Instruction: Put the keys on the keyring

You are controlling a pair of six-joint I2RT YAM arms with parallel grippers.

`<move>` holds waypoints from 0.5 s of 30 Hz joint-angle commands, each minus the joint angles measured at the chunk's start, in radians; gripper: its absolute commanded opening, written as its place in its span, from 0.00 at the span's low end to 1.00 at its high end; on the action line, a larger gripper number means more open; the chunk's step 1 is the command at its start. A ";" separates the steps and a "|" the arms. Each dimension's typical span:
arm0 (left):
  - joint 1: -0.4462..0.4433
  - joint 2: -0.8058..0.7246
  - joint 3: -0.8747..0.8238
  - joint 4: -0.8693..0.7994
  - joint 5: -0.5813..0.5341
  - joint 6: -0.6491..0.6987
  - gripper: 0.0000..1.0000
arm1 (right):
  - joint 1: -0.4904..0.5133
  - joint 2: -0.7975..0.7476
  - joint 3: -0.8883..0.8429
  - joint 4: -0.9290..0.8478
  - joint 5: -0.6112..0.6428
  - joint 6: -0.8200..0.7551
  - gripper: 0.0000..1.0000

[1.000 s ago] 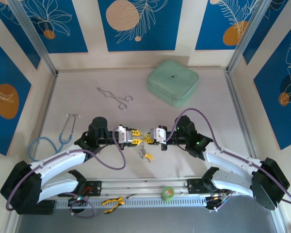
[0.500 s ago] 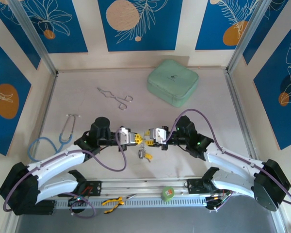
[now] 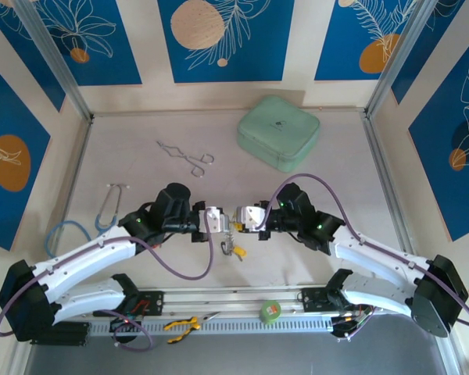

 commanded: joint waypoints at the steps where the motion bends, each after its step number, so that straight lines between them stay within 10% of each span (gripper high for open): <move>1: -0.015 0.008 0.038 -0.029 -0.015 0.029 0.00 | 0.012 0.014 0.031 0.008 -0.038 0.003 0.19; 10: -0.019 -0.011 0.027 -0.011 -0.020 0.018 0.02 | 0.011 0.024 0.012 0.037 -0.027 0.003 0.00; 12: -0.015 -0.038 -0.005 -0.001 -0.067 0.009 0.32 | -0.001 0.007 -0.004 0.057 -0.032 0.016 0.00; 15: 0.016 -0.094 -0.078 0.016 -0.090 0.010 0.41 | -0.024 -0.019 -0.031 0.094 -0.071 0.046 0.00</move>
